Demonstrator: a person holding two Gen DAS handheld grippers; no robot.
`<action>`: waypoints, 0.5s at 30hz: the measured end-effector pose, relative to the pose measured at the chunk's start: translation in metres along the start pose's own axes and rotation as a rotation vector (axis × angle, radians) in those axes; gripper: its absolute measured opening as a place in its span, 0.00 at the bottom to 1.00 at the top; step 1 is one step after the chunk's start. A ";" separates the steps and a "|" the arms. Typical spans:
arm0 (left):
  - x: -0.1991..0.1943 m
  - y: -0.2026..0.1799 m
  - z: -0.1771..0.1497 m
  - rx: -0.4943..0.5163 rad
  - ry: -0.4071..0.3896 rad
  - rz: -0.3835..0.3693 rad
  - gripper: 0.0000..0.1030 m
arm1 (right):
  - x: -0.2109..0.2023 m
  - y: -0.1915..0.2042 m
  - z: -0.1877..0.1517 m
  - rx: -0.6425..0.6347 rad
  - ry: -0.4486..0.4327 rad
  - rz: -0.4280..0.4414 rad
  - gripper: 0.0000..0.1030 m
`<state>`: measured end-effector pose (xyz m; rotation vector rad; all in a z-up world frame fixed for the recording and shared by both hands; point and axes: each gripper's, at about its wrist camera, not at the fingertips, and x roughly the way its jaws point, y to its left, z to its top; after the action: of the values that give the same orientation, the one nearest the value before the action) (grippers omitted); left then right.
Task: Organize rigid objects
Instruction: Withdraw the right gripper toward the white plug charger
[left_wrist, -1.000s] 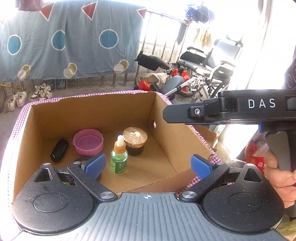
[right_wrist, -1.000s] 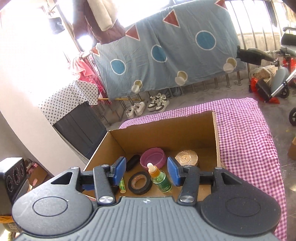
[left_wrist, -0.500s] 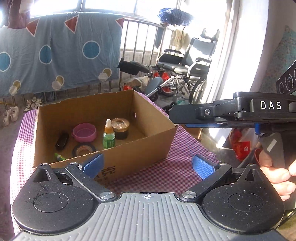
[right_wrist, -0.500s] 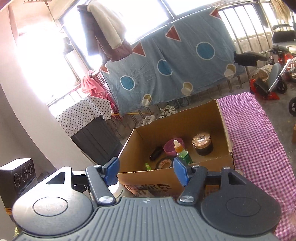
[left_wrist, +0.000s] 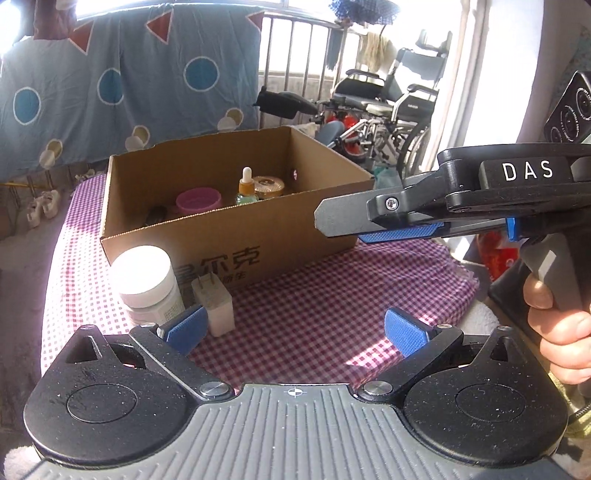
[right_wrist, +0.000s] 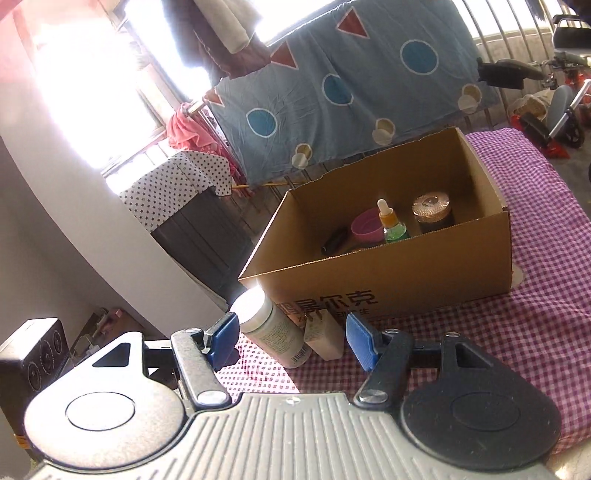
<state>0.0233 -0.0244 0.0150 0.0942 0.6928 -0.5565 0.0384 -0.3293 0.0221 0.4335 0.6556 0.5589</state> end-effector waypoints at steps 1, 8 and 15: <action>0.001 0.001 -0.001 -0.004 0.006 0.001 0.99 | 0.002 0.000 -0.003 0.004 0.007 0.000 0.65; 0.009 0.004 -0.012 -0.036 0.050 0.012 0.99 | 0.013 -0.005 -0.016 0.038 0.045 -0.017 0.65; 0.021 0.010 -0.018 -0.089 0.068 0.039 0.99 | 0.016 -0.021 -0.021 0.081 0.072 -0.046 0.65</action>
<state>0.0306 -0.0208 -0.0130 0.0435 0.7799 -0.4861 0.0419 -0.3310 -0.0117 0.4749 0.7576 0.5072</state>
